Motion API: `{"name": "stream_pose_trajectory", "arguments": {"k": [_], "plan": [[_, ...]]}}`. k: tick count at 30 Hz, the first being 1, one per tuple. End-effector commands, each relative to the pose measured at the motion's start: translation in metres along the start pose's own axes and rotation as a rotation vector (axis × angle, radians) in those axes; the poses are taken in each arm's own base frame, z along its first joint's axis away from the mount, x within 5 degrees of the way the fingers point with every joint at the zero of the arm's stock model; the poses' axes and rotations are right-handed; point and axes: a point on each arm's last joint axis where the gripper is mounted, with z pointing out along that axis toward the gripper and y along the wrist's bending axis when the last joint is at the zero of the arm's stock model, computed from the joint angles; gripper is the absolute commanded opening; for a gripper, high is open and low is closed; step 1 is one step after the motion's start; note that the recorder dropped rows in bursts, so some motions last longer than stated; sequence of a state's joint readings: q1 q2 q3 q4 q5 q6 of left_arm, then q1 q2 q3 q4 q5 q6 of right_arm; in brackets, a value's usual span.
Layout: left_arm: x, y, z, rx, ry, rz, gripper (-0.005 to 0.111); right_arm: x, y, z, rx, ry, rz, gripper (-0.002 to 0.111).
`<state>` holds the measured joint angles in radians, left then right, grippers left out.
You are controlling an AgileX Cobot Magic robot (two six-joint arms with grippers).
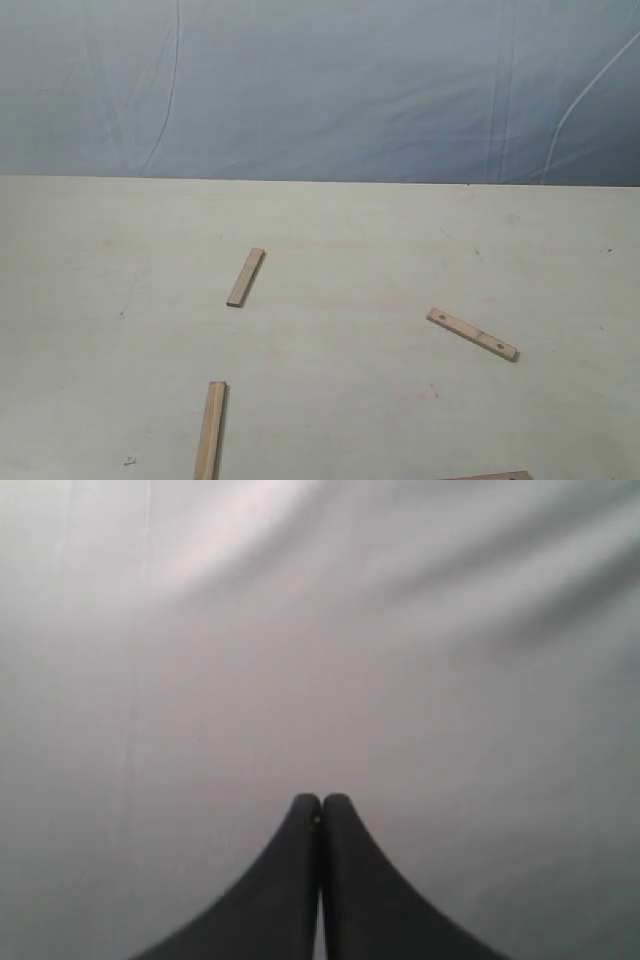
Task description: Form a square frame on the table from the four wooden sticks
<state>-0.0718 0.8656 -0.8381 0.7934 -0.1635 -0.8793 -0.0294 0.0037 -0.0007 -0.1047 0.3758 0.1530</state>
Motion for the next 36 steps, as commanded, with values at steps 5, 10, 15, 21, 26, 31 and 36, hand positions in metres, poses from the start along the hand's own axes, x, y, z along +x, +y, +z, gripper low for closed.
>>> {"name": "stream_pose_trajectory", "arguments": {"k": [5,10,15,21,26,31,36], "plan": [[0.058,-0.02,0.081,-0.139,0.542,0.333,0.0,-0.001,0.0,0.0,0.002,-0.016,0.002,-0.001],[0.088,-0.041,0.117,-0.017,0.907,0.335,0.0,-0.001,0.0,0.0,-0.002,-0.013,0.013,-0.001],[0.128,-0.058,0.148,0.091,1.153,0.238,0.003,-0.001,0.0,0.0,-0.002,-0.013,0.013,-0.001],[0.187,-0.065,0.172,0.124,1.334,0.221,0.031,-0.001,0.0,0.0,-0.002,-0.013,0.013,-0.001],[0.227,-0.071,0.187,0.146,1.409,0.181,0.054,-0.001,0.0,0.0,-0.002,-0.013,0.013,-0.001],[0.258,-0.075,0.198,0.175,1.46,0.153,0.058,-0.001,0.0,0.0,-0.002,-0.016,0.013,-0.001],[0.282,-0.078,0.21,0.183,1.471,0.141,0.058,-0.001,0.0,0.0,-0.002,-0.016,0.013,-0.001]]}}
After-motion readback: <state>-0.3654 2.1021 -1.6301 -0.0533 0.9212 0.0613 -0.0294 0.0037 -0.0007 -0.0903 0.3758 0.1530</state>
